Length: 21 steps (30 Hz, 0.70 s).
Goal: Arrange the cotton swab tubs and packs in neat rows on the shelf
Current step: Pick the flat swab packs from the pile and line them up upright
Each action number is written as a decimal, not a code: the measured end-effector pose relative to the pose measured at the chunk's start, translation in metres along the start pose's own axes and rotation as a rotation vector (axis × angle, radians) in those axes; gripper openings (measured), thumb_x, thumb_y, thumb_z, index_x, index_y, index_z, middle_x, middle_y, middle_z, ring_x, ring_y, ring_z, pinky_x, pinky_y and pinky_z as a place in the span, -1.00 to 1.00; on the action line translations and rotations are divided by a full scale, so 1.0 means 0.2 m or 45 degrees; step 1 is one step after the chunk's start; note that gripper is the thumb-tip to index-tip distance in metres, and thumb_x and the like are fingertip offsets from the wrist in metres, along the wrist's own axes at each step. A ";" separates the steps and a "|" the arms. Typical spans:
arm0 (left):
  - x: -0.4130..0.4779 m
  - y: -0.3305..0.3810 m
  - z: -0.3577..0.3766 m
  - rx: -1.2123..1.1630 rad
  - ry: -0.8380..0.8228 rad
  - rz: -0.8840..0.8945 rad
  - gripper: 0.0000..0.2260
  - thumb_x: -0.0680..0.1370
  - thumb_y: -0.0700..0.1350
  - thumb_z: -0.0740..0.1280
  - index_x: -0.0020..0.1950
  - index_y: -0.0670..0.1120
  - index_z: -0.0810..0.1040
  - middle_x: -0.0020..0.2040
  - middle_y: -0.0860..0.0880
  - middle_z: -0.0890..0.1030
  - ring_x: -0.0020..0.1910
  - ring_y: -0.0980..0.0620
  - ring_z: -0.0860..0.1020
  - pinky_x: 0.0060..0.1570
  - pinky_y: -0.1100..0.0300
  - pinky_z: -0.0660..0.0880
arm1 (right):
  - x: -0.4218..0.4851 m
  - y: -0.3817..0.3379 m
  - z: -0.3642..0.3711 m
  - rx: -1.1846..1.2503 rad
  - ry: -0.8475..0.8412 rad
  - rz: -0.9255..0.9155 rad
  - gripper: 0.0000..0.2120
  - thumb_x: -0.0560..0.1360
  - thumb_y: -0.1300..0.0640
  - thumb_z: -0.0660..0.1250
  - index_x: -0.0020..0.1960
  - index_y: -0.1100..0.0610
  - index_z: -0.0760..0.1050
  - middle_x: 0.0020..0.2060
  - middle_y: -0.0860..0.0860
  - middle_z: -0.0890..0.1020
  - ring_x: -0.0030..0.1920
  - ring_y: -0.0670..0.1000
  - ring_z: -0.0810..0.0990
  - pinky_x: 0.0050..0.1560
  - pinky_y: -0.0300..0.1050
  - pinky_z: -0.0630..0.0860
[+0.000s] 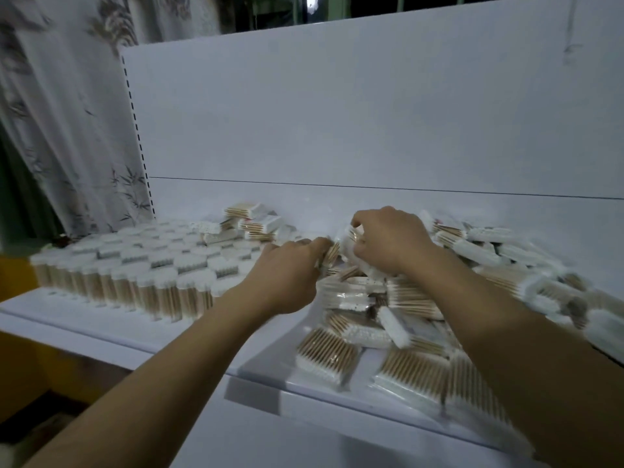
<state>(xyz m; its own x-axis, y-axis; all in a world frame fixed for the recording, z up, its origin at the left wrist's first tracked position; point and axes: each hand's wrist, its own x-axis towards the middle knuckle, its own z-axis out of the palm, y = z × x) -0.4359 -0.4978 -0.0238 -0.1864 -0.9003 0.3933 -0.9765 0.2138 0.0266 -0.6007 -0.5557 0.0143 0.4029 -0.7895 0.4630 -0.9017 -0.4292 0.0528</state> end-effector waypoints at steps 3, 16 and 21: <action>0.03 0.01 -0.02 0.007 0.003 0.040 -0.69 0.61 -0.08 0.20 0.34 0.12 0.45 0.25 0.03 0.54 0.22 -0.05 0.50 0.19 -0.04 0.43 | 0.02 0.05 -0.02 0.317 0.017 0.114 -0.65 0.48 0.08 0.31 0.26 -0.01 0.49 0.02 -0.02 0.65 0.06 0.06 0.57 -0.10 -0.12 0.40; 0.20 0.10 -0.09 -0.080 -0.020 0.078 -0.70 0.59 0.07 0.26 0.31 0.09 0.49 0.24 0.08 0.56 0.22 0.01 0.50 0.19 0.00 0.45 | 0.08 0.27 -0.26 0.723 0.622 0.239 -0.81 0.46 0.12 0.39 0.07 -0.02 0.59 -0.25 -0.14 0.61 -0.09 0.00 0.63 0.00 -0.01 0.58; 0.26 0.13 -0.08 -0.187 -0.001 0.042 -0.72 0.60 0.02 0.25 0.31 0.09 0.49 0.24 0.09 0.55 0.21 0.03 0.49 0.22 0.01 0.43 | 0.13 0.38 -0.18 0.484 0.365 0.264 -0.84 0.51 0.05 0.38 0.08 -0.04 0.62 0.01 -0.06 0.66 0.02 0.02 0.61 0.03 -0.12 0.51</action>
<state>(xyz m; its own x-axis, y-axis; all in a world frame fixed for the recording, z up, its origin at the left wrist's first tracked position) -0.4690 -0.5319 0.0127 -0.2183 -0.8923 0.3952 -0.9435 0.2964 0.1480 -0.6643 -0.5933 0.0627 0.1144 -0.7459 0.6561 -0.8158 -0.4474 -0.3664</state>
